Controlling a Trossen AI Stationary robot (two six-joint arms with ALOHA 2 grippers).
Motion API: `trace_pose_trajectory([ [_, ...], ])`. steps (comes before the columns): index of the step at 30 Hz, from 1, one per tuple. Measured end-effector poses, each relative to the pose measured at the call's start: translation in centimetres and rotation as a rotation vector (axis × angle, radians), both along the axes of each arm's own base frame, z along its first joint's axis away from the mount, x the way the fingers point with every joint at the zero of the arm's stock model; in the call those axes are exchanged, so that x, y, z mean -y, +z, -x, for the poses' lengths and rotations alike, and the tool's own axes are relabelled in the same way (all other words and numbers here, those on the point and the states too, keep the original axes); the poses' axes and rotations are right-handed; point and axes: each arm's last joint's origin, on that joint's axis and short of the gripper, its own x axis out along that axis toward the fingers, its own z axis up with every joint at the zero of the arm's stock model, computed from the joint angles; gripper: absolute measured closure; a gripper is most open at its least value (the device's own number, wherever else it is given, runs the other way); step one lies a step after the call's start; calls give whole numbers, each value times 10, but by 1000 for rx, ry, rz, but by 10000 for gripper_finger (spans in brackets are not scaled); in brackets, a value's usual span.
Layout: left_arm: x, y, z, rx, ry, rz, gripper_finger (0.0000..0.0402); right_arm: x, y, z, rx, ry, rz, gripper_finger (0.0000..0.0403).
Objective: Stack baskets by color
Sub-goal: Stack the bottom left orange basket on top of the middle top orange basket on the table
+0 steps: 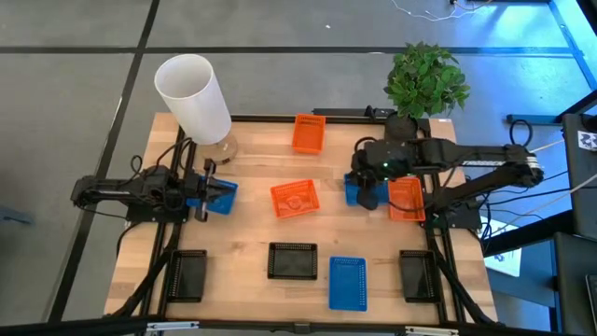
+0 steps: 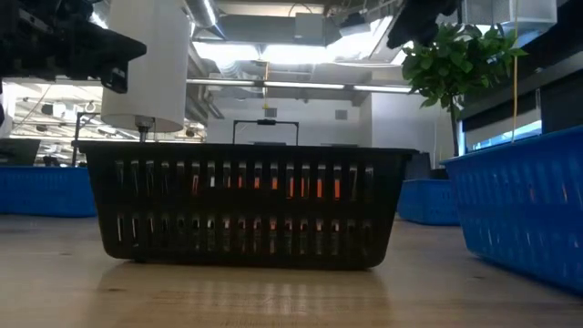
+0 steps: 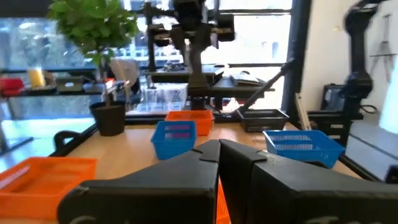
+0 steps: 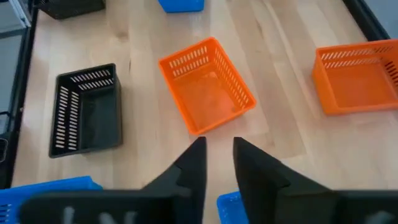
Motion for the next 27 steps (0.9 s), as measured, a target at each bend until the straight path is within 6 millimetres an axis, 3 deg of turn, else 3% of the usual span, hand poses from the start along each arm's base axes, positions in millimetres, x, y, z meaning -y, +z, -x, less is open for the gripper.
trace_pose_trajectory([
  [9, -3, 37, 3, -245, 115, 40, 401, 0, -20, -24, -60, 121, 80, 236],
  [17, -5, 60, -10, -420, 166, 127, 401, -11, -40, -49, -63, 373, 122, 232],
  [27, -5, 90, -29, -476, 193, 133, 401, -25, -81, -81, -134, 501, 181, 232],
])
